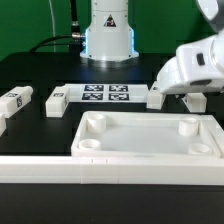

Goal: Assemble desk

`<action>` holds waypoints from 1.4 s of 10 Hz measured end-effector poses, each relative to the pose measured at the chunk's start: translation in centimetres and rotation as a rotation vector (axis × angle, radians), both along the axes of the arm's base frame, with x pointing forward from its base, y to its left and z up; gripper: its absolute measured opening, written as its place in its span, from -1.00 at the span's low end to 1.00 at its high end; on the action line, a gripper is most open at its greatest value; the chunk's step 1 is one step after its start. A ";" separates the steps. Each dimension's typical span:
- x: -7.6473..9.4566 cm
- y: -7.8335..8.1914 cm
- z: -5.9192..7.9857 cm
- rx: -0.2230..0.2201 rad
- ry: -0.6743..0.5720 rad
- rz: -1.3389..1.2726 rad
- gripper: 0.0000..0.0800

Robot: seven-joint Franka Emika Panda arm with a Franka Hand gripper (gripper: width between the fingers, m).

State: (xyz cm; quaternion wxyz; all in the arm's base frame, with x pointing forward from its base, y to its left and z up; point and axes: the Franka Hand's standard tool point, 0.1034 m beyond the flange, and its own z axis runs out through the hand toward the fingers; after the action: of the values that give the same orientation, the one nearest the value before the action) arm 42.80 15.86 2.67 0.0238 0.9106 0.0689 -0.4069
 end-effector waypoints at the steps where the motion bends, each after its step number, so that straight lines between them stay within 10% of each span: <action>1: -0.7 -0.3 -0.4 -0.018 0.112 0.007 0.62; 8: -1.1 -0.1 -2.1 -0.012 0.089 0.008 0.62; 10: -1.1 -0.1 -2.1 -0.012 0.089 0.008 -0.09; 14: -0.3 0.0 -1.4 -0.010 0.076 0.006 -0.28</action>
Offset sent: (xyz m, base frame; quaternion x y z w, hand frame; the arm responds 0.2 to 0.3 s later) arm -0.0137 -0.0035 -0.0213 -0.0088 0.0109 -0.0010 0.9999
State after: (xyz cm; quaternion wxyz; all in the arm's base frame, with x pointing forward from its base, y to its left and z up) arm 42.48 15.81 1.31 0.0267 0.8941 0.0705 -0.4416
